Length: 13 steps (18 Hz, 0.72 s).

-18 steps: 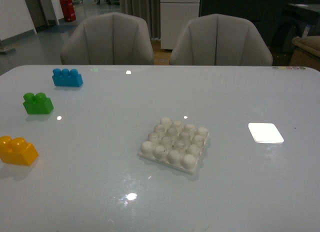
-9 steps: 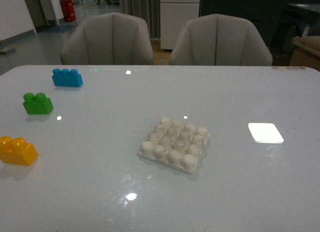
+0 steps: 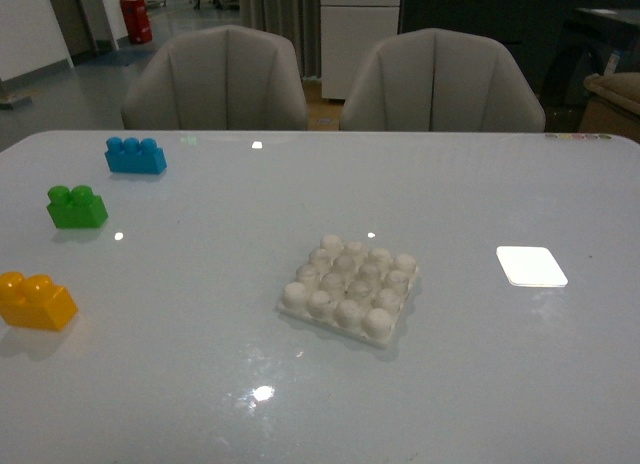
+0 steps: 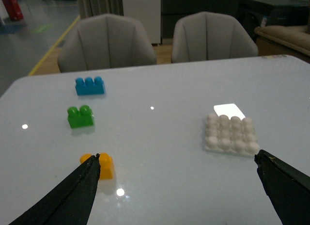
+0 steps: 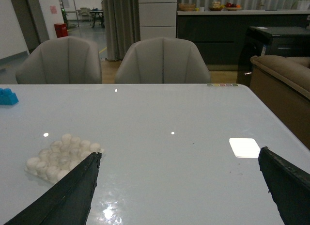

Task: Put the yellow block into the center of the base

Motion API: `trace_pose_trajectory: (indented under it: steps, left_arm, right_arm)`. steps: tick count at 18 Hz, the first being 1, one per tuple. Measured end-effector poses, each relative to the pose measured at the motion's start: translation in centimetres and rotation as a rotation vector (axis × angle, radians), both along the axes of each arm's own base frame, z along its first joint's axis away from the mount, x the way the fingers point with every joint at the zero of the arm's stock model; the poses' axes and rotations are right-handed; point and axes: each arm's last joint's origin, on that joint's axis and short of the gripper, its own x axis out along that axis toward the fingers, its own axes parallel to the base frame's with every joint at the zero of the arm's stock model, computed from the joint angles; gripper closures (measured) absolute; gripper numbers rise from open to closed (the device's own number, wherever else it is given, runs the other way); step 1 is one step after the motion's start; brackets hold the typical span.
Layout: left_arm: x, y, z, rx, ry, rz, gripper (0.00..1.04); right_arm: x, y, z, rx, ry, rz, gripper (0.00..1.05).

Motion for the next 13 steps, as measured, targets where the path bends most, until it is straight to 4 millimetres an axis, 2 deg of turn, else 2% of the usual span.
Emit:
trace_pose_trajectory:
  steps: [4,6,8,9,11,13]
  left_arm:
    - [4.1,2.2,0.3,0.065,0.012,0.033,0.07]
    - [8.5,3.9,2.1,0.122,-0.029,0.041,0.07]
    - [12.4,5.2,2.1,0.125,0.013,-0.001,0.07]
    - [14.2,5.7,1.4,0.128,0.055,-0.001,0.07]
    - [18.9,6.9,-2.2,0.121,0.216,0.008,0.07]
    - [21.2,7.4,-5.0,0.128,0.309,0.016,0.07]
  right_arm:
    - [0.0,0.0,0.0,0.0,0.0,0.0,0.06]
    - [0.0,0.0,0.0,0.0,0.0,0.0,0.06]
    - [0.0,0.0,0.0,0.0,0.0,0.0,0.06]
    - [0.0,0.0,0.0,0.0,0.0,0.0,0.06]
    - [0.0,0.0,0.0,0.0,0.0,0.0,0.06]
    - [0.0,0.0,0.0,0.0,0.0,0.0,0.06]
